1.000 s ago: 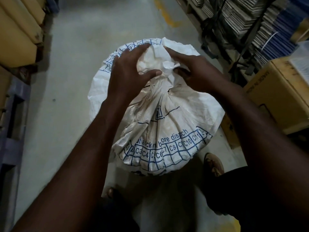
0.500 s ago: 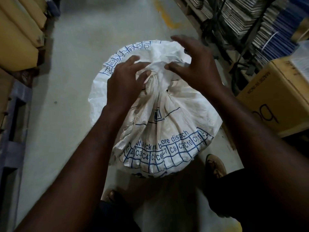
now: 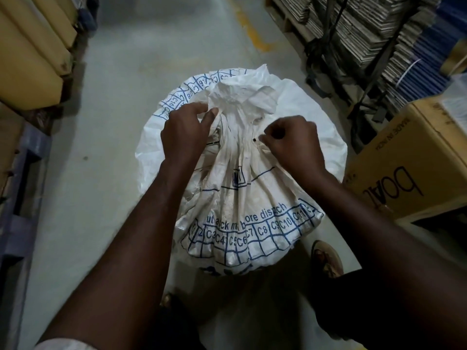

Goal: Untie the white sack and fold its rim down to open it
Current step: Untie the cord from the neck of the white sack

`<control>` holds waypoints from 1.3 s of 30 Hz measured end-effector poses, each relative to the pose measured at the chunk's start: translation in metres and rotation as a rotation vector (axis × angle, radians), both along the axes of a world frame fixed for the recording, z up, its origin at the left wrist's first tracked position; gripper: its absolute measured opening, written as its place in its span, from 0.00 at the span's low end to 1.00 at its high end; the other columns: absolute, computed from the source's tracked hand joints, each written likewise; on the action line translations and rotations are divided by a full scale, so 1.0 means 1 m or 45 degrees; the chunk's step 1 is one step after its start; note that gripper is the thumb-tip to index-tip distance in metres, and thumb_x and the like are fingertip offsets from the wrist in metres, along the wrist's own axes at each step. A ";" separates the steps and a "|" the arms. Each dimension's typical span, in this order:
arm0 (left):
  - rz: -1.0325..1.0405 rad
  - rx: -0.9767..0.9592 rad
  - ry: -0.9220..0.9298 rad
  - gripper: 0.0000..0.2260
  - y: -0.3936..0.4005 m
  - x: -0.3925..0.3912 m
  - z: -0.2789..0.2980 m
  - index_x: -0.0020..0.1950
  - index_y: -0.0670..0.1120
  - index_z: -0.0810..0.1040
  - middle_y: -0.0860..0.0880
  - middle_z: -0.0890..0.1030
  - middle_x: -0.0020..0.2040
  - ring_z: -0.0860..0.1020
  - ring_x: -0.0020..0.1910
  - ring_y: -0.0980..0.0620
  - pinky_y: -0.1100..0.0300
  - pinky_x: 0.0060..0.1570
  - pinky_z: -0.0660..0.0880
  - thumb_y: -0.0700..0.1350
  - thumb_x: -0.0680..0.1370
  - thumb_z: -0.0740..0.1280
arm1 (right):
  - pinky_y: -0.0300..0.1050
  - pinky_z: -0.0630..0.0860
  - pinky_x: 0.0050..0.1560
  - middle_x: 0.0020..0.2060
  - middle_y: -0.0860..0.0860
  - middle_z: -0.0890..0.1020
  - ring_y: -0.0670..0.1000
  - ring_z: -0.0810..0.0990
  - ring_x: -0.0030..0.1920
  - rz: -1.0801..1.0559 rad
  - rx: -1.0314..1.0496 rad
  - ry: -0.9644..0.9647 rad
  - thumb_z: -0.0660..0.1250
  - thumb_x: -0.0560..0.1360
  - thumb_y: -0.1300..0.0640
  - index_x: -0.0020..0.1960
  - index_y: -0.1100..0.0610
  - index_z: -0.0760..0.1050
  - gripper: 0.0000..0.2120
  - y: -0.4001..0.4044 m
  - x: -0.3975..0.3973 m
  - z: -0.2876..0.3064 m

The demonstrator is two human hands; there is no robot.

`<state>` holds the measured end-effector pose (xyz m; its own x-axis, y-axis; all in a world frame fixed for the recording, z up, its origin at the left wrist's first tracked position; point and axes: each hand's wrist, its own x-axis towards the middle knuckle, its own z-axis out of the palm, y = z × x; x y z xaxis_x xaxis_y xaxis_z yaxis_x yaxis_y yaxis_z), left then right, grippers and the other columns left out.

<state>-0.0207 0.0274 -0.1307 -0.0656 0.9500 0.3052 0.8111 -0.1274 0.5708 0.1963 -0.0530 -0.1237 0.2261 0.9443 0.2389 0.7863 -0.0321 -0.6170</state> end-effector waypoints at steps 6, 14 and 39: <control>0.046 -0.135 0.061 0.24 0.004 -0.008 -0.009 0.64 0.53 0.86 0.49 0.88 0.61 0.84 0.64 0.42 0.49 0.58 0.79 0.68 0.81 0.65 | 0.44 0.82 0.54 0.43 0.49 0.89 0.46 0.86 0.48 0.067 -0.133 0.135 0.80 0.75 0.52 0.58 0.57 0.88 0.14 0.008 -0.010 -0.012; 0.046 -0.143 0.171 0.23 0.002 -0.011 -0.021 0.52 0.51 0.86 0.43 0.87 0.49 0.84 0.54 0.35 0.50 0.45 0.75 0.68 0.83 0.62 | 0.42 0.83 0.53 0.47 0.47 0.90 0.42 0.86 0.48 0.102 -0.129 0.213 0.76 0.77 0.55 0.54 0.54 0.90 0.07 0.005 -0.018 -0.012; -0.058 0.210 -0.139 0.08 -0.096 0.031 0.056 0.45 0.48 0.72 0.52 0.81 0.36 0.83 0.39 0.45 0.46 0.44 0.80 0.46 0.78 0.71 | 0.61 0.87 0.54 0.41 0.55 0.90 0.57 0.90 0.44 -0.017 0.112 0.836 0.78 0.75 0.62 0.54 0.59 0.89 0.08 -0.103 0.080 0.051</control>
